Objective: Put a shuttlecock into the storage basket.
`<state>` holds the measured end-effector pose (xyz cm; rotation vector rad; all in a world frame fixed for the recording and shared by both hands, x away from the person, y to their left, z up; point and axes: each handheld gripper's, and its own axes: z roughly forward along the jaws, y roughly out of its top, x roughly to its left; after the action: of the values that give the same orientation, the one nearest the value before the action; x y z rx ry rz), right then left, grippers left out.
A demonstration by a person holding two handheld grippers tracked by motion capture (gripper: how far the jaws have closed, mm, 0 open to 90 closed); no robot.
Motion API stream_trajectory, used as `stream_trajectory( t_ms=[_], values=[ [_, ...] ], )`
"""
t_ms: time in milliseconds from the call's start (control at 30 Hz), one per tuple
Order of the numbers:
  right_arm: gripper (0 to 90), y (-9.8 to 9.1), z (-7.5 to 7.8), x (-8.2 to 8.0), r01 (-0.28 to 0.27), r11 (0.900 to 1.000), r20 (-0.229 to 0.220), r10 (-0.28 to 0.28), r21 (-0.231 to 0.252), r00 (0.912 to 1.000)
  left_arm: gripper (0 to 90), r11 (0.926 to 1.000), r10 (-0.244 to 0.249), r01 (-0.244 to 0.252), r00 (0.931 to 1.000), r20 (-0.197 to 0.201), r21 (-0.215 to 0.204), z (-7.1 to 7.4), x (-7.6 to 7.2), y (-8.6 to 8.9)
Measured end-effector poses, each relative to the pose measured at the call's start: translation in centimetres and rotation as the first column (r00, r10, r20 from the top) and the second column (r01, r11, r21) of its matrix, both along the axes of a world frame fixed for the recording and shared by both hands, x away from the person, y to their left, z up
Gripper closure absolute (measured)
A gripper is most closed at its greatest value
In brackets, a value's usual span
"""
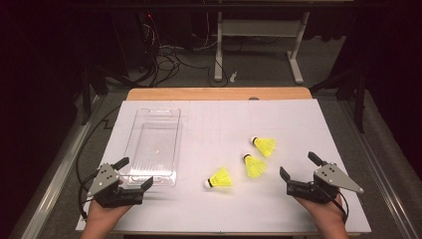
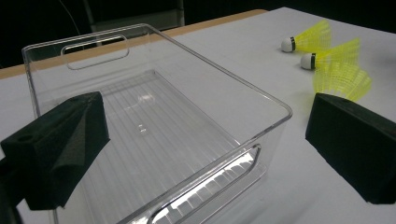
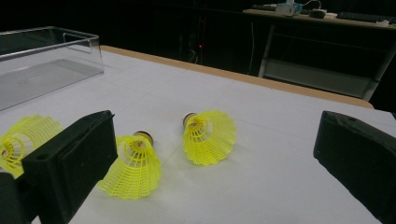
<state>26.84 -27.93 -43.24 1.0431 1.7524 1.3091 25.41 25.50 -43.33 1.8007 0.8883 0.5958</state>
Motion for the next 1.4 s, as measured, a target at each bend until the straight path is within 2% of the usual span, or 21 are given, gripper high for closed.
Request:
stream_trajectory(
  t_ms=[200, 533, 800, 1000, 1267, 1400],
  values=[
    [0.0, 0.0, 0.0, 0.0, 0.0, 1.0, -0.002, 0.0, -0.004, 1.0, 0.7, 1.0, -0.002, 0.003, 0.9996, -0.027, 0.008, 0.0, 0.1, -0.1],
    [0.0, 0.1, 0.0, 0.0, 0.0, 1.0, -0.004, 0.0, -0.007, 1.0, 0.7, 0.9999, -0.004, 0.004, 0.9993, -0.038, 0.013, -0.1, 0.2, -0.2],
    [0.0, 0.3, -0.2, 0.2, 0.002, 0.9998, -0.037, -0.003, -0.018, 0.9993, 0.7, 0.9999, 0.009, -0.008, 0.9981, -0.061, 0.015, 0.4, 0.3, 0.1],
    [0.0, 0.7, 0.0, 0.3, -0.001, 0.9994, -0.041, 0.0, -0.033, 0.9992, 0.7, 0.9999, 0.009, -0.008, 0.9966, -0.081, 0.014, 0.5, 0.6, 0.2],
    [0.0, 0.6, -0.2, 0.3, -0.004, 0.9991, -0.058, 0.002, -0.042, 0.9983, 0.7, 0.9983, 0.008, -0.001, 0.9937, -0.112, 0.059, 0.8, 0.8, -0.1],
    [0.0, 0.4, -0.3, 0.2, -0.006, 0.9991, -0.059, 0.004, -0.043, 0.9983, 0.7, 0.998, 0.016, -0.008, 0.9909, -0.133, 0.062, 1.0, 1.0, -0.1]
  ],
)
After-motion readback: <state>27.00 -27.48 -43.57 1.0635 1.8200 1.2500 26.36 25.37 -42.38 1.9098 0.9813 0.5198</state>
